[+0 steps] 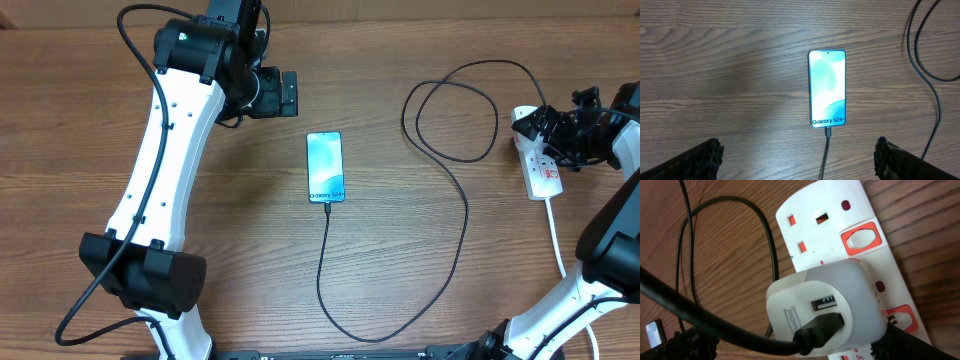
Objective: Plug charger to phone and switch on socket
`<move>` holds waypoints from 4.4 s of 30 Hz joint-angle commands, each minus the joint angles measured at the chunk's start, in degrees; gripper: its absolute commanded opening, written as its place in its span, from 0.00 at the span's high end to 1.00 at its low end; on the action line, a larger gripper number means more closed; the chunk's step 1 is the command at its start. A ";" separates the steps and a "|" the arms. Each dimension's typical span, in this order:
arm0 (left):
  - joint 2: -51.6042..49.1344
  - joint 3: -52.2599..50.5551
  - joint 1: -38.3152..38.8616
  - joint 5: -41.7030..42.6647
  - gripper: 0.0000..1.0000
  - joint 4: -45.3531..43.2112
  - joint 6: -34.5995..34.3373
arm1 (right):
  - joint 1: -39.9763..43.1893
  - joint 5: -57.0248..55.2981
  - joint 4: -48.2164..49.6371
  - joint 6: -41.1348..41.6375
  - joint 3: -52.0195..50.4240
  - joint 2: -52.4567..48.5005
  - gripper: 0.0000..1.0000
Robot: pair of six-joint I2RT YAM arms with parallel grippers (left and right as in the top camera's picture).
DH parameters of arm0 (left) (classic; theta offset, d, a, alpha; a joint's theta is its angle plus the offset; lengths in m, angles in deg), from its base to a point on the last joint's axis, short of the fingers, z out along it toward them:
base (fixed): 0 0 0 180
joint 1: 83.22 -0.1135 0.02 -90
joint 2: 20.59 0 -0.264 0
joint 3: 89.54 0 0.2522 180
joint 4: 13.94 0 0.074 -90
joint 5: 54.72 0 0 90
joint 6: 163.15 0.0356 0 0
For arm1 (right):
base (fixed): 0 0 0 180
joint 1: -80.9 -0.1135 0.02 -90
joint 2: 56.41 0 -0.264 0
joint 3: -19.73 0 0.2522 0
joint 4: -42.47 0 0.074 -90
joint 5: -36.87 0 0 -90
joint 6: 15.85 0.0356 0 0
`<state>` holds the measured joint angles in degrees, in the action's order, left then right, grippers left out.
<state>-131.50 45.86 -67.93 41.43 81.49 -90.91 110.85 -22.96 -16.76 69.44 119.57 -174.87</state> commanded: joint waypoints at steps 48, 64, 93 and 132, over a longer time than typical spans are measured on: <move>-0.37 0.33 0.11 -0.61 0.00 0.17 1.05 | -0.48 -4.66 0.13 -3.30 2.27 -0.50 0.00; -0.37 0.33 0.11 -0.61 0.00 0.15 1.07 | -0.48 -6.36 0.63 -3.28 2.27 -0.50 0.00; -0.37 0.33 0.11 -0.61 0.00 0.15 1.07 | -0.66 -3.06 0.37 -3.06 1.64 -0.72 0.00; -0.37 0.33 0.15 -0.63 0.00 0.17 1.07 | -0.76 -0.52 0.33 -3.08 0.33 -1.46 0.00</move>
<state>-131.50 45.86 -67.93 41.43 81.51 -90.91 110.39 -25.43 -16.30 66.62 120.38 -175.19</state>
